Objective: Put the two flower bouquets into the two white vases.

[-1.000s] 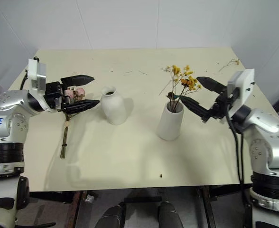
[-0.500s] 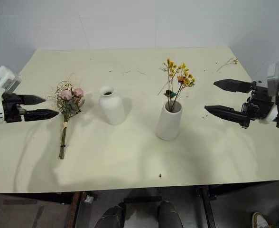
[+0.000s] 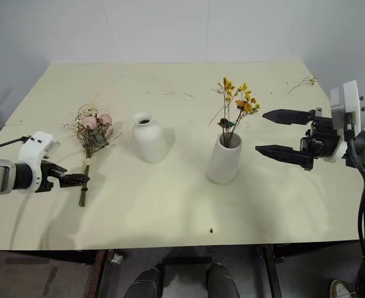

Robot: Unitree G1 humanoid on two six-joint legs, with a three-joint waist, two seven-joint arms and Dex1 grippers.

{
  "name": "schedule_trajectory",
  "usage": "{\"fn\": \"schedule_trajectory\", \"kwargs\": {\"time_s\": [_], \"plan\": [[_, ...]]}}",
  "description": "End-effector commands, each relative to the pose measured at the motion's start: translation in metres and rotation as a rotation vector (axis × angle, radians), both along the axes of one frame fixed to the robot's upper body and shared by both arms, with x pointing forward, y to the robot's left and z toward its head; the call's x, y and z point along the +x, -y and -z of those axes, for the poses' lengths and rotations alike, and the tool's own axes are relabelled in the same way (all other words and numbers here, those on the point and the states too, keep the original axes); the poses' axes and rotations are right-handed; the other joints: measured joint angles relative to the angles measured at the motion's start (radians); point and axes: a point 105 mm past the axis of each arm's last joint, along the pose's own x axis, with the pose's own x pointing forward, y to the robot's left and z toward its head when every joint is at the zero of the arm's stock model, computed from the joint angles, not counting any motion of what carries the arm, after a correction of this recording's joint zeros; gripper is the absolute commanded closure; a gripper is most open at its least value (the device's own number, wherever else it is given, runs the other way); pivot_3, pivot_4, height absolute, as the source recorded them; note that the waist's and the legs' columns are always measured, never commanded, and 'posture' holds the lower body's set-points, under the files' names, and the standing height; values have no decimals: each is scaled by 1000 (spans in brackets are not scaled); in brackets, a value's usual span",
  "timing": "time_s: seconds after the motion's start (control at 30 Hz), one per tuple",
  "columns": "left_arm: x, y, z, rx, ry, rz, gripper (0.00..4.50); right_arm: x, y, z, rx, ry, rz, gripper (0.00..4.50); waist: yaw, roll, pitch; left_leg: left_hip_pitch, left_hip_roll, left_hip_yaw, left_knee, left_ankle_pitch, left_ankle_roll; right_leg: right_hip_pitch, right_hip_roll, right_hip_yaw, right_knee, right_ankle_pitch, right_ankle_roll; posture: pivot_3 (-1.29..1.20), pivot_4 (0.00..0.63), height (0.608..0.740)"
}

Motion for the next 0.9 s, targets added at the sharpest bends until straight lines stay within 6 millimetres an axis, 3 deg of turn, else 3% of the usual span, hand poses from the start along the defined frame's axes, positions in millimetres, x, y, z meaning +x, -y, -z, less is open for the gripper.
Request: {"fn": "schedule_trajectory", "kwargs": {"time_s": [0.03,0.33,0.47,0.8,0.83,0.9], "plan": [[8,-4,-6,11,35,-73,0,-8,-9,-10,-7,41,-49,48,-1,0,0,0,0,0,0,0,0,0,0,0,0,0,0,0,150,740],[11,-7,12,40,-27,-74,0,-13,-15,-10,8,50,-66,48,1,0,0,0,0,0,2,0,0,0,0,0,0,1,0,0,150,740],[13,-14,14,51,-39,-81,1161,-14,-15,-13,40,89,-68,0,0,0,0,0,0,0,2,0,0,0,0,0,0,1,0,0,150,740],[23,-3,20,21,-50,-27,4268,-15,-16,-12,57,85,-68,0,6,0,0,0,0,0,3,0,0,1,0,0,0,1,0,0,150,740],[24,-4,20,20,-45,-28,4476,-14,-16,-12,57,84,-66,0,8,0,0,0,0,0,3,0,0,1,0,0,0,1,0,0,150,740],[31,-15,12,32,19,-89,4476,-14,-15,-11,61,82,-58,0,11,0,0,0,0,0,3,0,0,1,0,0,0,1,0,0,150,740]]}}
